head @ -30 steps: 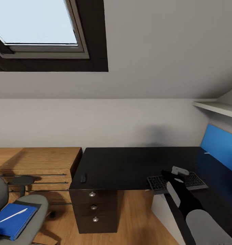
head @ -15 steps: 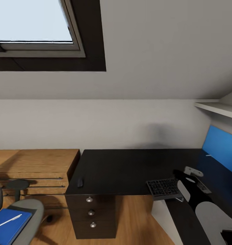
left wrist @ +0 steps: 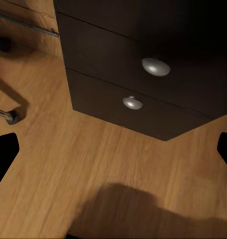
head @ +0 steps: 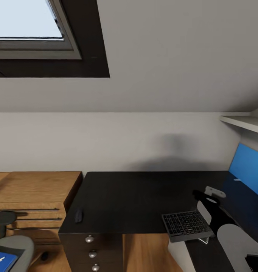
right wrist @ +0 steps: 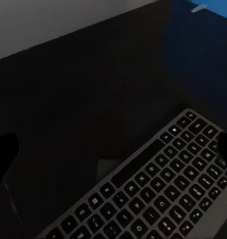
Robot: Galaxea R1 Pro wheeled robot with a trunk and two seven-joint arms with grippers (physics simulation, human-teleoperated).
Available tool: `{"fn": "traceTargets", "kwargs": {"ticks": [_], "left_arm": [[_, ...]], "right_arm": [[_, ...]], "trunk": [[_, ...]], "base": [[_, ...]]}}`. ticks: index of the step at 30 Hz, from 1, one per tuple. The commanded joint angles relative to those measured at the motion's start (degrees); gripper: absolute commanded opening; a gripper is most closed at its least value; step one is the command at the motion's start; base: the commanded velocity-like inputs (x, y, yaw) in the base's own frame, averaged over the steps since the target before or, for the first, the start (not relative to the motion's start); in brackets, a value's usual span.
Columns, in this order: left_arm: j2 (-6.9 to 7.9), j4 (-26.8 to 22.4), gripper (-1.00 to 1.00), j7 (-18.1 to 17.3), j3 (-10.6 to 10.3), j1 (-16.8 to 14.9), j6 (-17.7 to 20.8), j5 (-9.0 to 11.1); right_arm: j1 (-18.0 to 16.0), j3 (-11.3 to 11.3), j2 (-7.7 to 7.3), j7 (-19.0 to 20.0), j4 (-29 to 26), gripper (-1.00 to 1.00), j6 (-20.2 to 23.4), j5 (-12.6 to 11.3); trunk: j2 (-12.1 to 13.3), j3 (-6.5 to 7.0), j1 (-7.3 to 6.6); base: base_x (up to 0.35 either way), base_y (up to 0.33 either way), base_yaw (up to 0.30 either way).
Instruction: In the bedroom, organize the workspace by keeping the computer under the desk, ensuring the monitor is on the desk, placing the keyboard on the desk next to the monitor, placing the mouse on the desk next to the keyboard, moving the folder from the swivel chair onto the desk next to the mouse, stacking the notebook on top of the folder with the pen on top of the notebook, and positioning the swivel chair next to the desk.
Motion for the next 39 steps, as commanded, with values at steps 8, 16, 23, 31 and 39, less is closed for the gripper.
{"fn": "traceTargets", "kwargs": {"ticks": [8,16,23,31,39], "left_arm": [[-0.22,0.00,1.00,0.32,-0.54,-0.02,-0.18,0.40],[-0.30,0.00,1.00,0.27,-0.60,-0.02,-0.08,0.41],[-0.27,-0.49,1.00,0.32,-0.67,-0.02,-0.21,0.48],[-0.34,-0.53,1.00,0.55,-0.66,-0.02,-0.25,0.48],[-0.38,-0.53,1.00,0.34,-0.74,-0.02,-0.29,0.48]], "right_arm": [[0.02,0.13,-0.06,-0.26,-0.05,1.00,1.39,-0.04],[0.02,0.60,0.08,-0.36,-0.42,1.00,1.50,0.11],[0.02,0.54,0.09,-0.43,-0.49,1.00,1.62,0.13],[0.02,0.55,0.09,-0.40,-0.50,1.00,1.70,-0.02],[0.02,0.46,0.09,-0.36,-0.44,1.00,1.85,-0.15]], "trunk": [[-0.03,-0.02,0.05],[-0.03,-0.02,0.05],[-0.84,-0.38,0.48],[-4.04,-1.82,2.24],[-7.25,-3.25,4.00]], "base": [[0.244,-0.248,0.000],[0.071,-0.076,0.000],[0.002,-0.002,0.000],[0.000,0.000,0.000],[0.000,0.000,0.000]]}}
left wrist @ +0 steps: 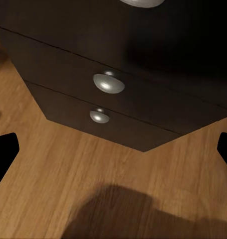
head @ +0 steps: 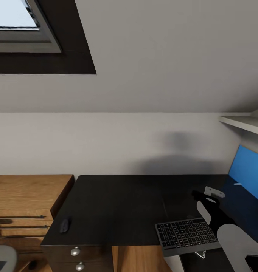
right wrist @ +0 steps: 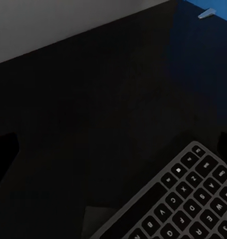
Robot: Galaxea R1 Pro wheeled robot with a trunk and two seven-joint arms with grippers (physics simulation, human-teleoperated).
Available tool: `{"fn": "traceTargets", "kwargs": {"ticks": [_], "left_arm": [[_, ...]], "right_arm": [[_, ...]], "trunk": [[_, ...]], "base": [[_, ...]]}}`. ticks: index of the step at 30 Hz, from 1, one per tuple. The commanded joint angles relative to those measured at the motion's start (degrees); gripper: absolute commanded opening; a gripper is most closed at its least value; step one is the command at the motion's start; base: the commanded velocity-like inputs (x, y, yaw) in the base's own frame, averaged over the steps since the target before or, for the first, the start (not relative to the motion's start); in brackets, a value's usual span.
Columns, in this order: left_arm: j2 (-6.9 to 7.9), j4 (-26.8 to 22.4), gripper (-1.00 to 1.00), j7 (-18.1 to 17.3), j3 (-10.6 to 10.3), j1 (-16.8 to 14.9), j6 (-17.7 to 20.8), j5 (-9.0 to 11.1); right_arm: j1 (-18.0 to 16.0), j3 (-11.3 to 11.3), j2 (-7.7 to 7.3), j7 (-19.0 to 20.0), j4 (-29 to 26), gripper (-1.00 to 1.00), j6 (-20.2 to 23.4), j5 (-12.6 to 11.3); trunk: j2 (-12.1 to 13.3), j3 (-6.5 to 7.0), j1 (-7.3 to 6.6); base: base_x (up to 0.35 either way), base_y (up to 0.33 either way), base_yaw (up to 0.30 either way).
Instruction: In the bedroom, organize the workspace by keeping the computer under the desk, ensuring the monitor is on the desk, placing the keyboard on the desk next to the monitor, placing the mouse on the desk next to the keyboard, moving the folder from the swivel chair onto the desk next to the mouse, stacking the notebook on top of the folder with the pen on top of the notebook, and positioning the swivel chair next to the desk.
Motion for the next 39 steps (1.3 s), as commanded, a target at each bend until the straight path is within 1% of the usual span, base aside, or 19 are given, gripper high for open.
{"fn": "traceTargets", "kwargs": {"ticks": [1,39], "left_arm": [[0.06,-0.02,1.00,0.31,-0.48,-0.05,-0.25,0.40],[0.08,-0.02,1.00,0.31,-0.49,-0.05,-0.12,0.37]], "right_arm": [[-0.03,0.03,-0.01,-0.22,-0.13,1.00,0.31,-0.36],[-0.03,-0.08,-0.08,-0.03,0.31,1.00,0.34,-0.27]], "trunk": [[-0.53,-0.31,0.25],[-15.77,-7.13,8.60]], "base": [[0.000,0.000,0.000],[0.000,0.000,0.000]]}}
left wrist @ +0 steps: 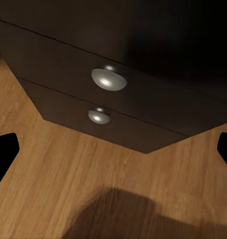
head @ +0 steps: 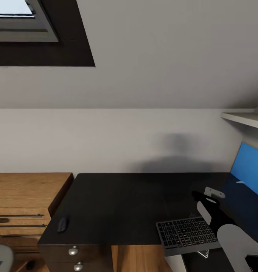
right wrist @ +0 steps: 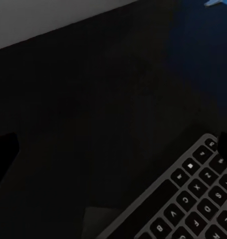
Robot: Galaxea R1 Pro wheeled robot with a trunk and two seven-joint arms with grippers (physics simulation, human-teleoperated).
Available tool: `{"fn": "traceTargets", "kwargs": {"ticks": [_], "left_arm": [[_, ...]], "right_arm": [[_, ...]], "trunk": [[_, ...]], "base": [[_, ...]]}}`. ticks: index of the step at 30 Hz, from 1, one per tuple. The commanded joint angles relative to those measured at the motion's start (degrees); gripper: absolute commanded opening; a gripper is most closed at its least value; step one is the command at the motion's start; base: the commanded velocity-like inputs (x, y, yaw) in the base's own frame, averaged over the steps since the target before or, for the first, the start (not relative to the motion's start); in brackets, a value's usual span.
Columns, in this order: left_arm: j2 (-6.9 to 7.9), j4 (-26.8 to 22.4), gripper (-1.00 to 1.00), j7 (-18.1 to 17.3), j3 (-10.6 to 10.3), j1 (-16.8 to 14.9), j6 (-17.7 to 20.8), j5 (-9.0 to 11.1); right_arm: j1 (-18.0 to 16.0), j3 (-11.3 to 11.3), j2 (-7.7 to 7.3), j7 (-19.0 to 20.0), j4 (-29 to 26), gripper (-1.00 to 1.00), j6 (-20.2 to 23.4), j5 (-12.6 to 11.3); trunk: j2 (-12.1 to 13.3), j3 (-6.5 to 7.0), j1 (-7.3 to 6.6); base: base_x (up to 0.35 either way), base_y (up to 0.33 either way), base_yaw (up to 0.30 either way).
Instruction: In the bedroom, organize the workspace by keeping the computer under the desk, ensuring the monitor is on the desk, placing the keyboard on the desk next to the monitor, placing the mouse on the desk next to the keyboard, moving the folder from the swivel chair onto the desk next to the mouse, stacking the notebook on top of the folder with the pen on top of the notebook, and positioning the swivel chair next to the desk.
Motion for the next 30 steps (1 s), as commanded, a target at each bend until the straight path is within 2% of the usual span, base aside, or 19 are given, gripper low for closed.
{"fn": "traceTargets", "kwargs": {"ticks": [1,20,26,30], "left_arm": [[0.05,-0.02,1.00,0.31,-0.48,-0.04,-0.28,0.39],[0.13,-0.02,1.00,0.14,-0.55,-0.04,-0.33,0.35],[0.13,-0.02,1.00,0.13,-0.57,-0.04,-0.33,0.34],[0.13,-0.02,1.00,0.13,-0.55,-0.04,-0.38,0.34]], "right_arm": [[-0.02,0.03,0.01,-0.11,-0.11,1.00,0.30,-0.35],[-0.02,0.36,0.30,-0.50,-0.07,1.00,0.36,-0.16],[-0.02,0.59,0.43,-0.50,-0.06,1.00,4.82,-0.19],[-0.02,0.61,0.50,-0.65,-0.06,1.00,5.74,-0.14]], "trunk": [[-0.49,-0.28,0.24],[-8.11,-3.69,4.41],[-10.51,-4.76,5.73],[-12.12,-5.48,6.61]], "base": [[0.000,0.000,0.000],[0.000,0.000,0.000],[0.000,0.000,0.000],[0.000,0.000,0.000]]}}
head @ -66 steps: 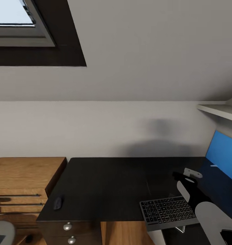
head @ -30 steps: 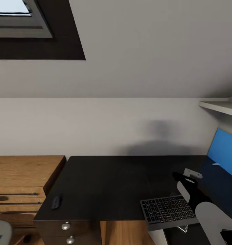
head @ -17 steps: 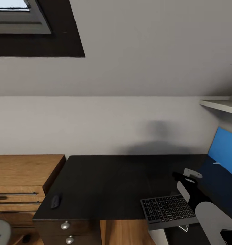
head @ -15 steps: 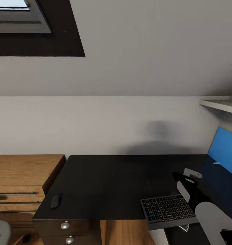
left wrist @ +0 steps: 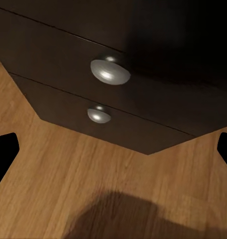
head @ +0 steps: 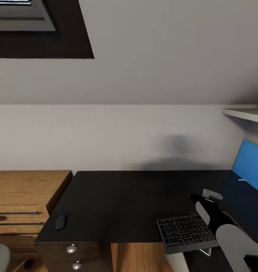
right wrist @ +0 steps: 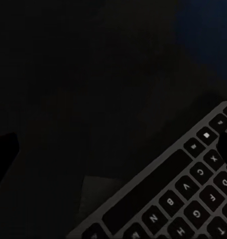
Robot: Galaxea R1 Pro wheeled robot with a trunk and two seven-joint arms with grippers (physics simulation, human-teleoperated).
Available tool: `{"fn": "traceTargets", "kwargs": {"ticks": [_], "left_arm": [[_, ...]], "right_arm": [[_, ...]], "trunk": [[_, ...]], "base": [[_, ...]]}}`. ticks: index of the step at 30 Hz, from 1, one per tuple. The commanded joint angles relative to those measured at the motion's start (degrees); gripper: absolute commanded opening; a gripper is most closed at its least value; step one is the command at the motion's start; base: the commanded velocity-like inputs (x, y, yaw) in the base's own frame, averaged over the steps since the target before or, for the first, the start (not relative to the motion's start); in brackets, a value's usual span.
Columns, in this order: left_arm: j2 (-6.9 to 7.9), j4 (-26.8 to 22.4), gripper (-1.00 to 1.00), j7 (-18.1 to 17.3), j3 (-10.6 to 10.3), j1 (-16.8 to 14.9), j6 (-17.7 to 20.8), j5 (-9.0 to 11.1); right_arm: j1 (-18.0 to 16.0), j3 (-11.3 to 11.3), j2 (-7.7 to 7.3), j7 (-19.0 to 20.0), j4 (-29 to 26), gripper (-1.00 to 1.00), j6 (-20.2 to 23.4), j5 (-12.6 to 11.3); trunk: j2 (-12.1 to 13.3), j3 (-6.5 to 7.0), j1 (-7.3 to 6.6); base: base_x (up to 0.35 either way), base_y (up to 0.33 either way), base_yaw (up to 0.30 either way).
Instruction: In the bedroom, organize the workspace by keeping the computer under the desk, ensuring the monitor is on the desk, placing the keyboard on the desk next to the monitor, placing the mouse on the desk next to the keyboard, moving the folder from the swivel chair onto the desk next to the mouse, stacking the notebook on top of the folder with the pen on top of the notebook, and positioning the swivel chair next to the desk.
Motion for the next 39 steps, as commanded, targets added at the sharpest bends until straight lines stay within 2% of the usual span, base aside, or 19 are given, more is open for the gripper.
{"fn": "traceTargets", "kwargs": {"ticks": [1,5,8,9,15,25,27,32,39], "left_arm": [[0.06,-0.01,1.00,0.30,-0.49,-0.04,-0.26,0.41],[0.06,-0.01,1.00,0.30,-0.50,-0.04,-0.28,0.41],[0.06,-0.01,1.00,0.33,-0.50,-0.04,-0.33,0.41],[0.06,-0.01,1.00,0.31,-0.50,-0.04,-0.34,0.41],[0.06,-0.01,1.00,0.33,-0.50,-0.04,-0.30,0.41],[0.15,-0.01,1.00,0.39,-0.50,-0.04,-0.38,0.41],[0.15,-0.03,1.00,0.39,-0.47,-0.04,-0.85,0.41],[0.09,-0.04,1.00,0.50,-0.23,-0.04,-4.92,0.43],[0.05,-0.24,1.00,0.29,-0.12,-0.04,-7.53,0.44]], "right_arm": [[-0.02,0.03,0.00,-0.40,-0.13,1.00,0.35,-0.34],[-0.02,0.04,0.06,-1.79,-0.13,1.00,0.49,-0.33],[-0.02,0.08,0.99,-2.91,-0.17,1.00,0.52,-0.13],[-0.02,0.10,1.56,-3.73,-0.20,1.00,0.50,0.28],[-0.02,0.12,2.62,-5.33,-0.22,1.00,0.47,2.90],[-0.02,0.04,2.92,-5.59,-0.22,1.00,0.44,4.03],[-0.02,0.02,2.91,-5.60,-0.22,1.00,0.41,4.05],[-0.02,0.03,2.91,-5.61,-0.15,1.00,0.46,4.06],[-0.02,0.03,2.91,-5.63,-0.13,1.00,0.47,4.13]], "trunk": [[-0.47,-0.26,0.23],[-2.07,-0.98,1.11],[-3.28,-1.52,1.77],[-3.68,-1.70,1.99],[-6.08,-2.78,3.31],[-10.10,-4.57,5.50],[-10.90,-4.93,5.94],[-12.90,-5.83,7.04],[-15.71,-7.08,8.58]], "base": [[0.000,0.000,0.000],[0.000,0.000,0.000],[0.000,0.000,0.000],[0.000,0.000,0.000],[0.000,0.000,0.000],[0.000,0.000,0.000],[0.000,0.000,0.000],[0.000,0.000,0.000],[0.000,0.000,0.000]]}}
